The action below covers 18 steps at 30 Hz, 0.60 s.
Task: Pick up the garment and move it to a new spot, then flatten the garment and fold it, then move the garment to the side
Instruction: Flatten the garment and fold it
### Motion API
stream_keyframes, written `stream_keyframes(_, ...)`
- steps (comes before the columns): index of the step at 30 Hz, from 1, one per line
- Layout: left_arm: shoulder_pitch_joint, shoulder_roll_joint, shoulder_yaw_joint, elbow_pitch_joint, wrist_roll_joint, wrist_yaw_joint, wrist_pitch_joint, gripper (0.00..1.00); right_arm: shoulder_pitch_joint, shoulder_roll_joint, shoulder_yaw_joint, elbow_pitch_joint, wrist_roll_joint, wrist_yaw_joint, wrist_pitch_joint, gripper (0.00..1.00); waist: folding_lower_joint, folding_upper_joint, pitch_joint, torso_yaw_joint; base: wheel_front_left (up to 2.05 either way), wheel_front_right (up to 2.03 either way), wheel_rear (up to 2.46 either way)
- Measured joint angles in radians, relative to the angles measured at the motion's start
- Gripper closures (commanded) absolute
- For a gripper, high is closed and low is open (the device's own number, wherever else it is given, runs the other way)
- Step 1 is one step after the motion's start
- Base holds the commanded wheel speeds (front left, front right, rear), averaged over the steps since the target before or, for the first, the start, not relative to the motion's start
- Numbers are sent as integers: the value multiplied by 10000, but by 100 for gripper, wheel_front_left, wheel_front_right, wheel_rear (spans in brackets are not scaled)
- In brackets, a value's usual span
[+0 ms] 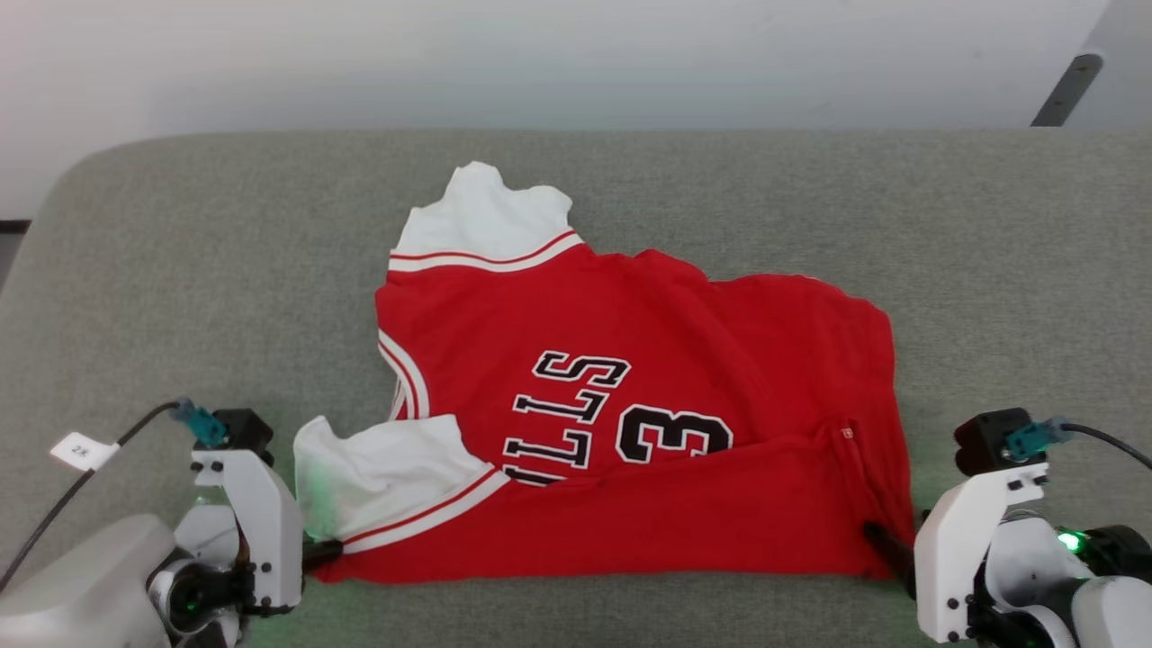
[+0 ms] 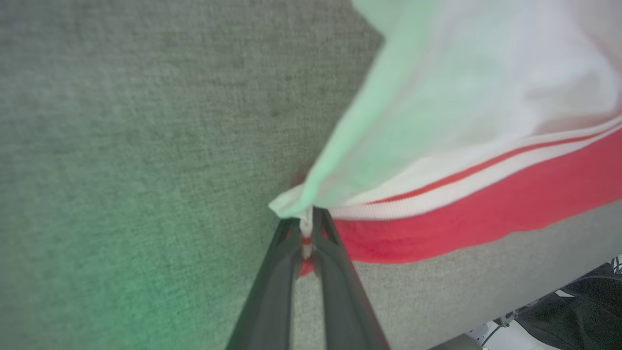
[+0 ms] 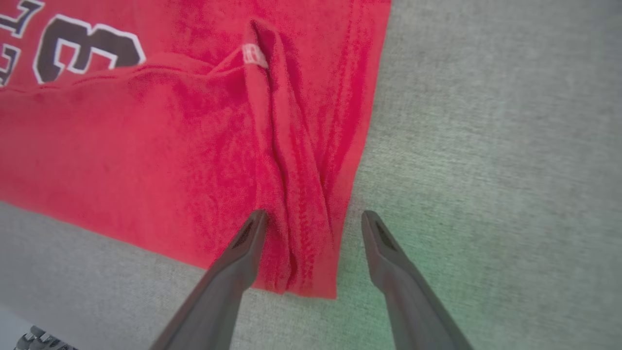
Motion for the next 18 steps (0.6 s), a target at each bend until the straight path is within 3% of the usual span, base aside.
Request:
stream_keyframes(11,-129,-249,50,167,71,-215,-192,100,-818,188,17,1666,-635,6,-63,0,0,0,227,266,0,0,0)
stream_keyframes(12,-128,-265,50,194,81,-242,-194,100,-862,180,71,1745,-662,6,-35,65,0,0,225,273,0,0,0)
stream_keyframes(13,-125,-276,50,217,81,-257,-211,100,-886,176,82,1801,-673,6,-44,100,0,0,222,276,0,0,0)
stream_keyframes(18,-110,-301,50,282,94,-359,-272,100,-1007,232,-127,2103,-736,6,-198,100,0,0,198,282,0,0,0)
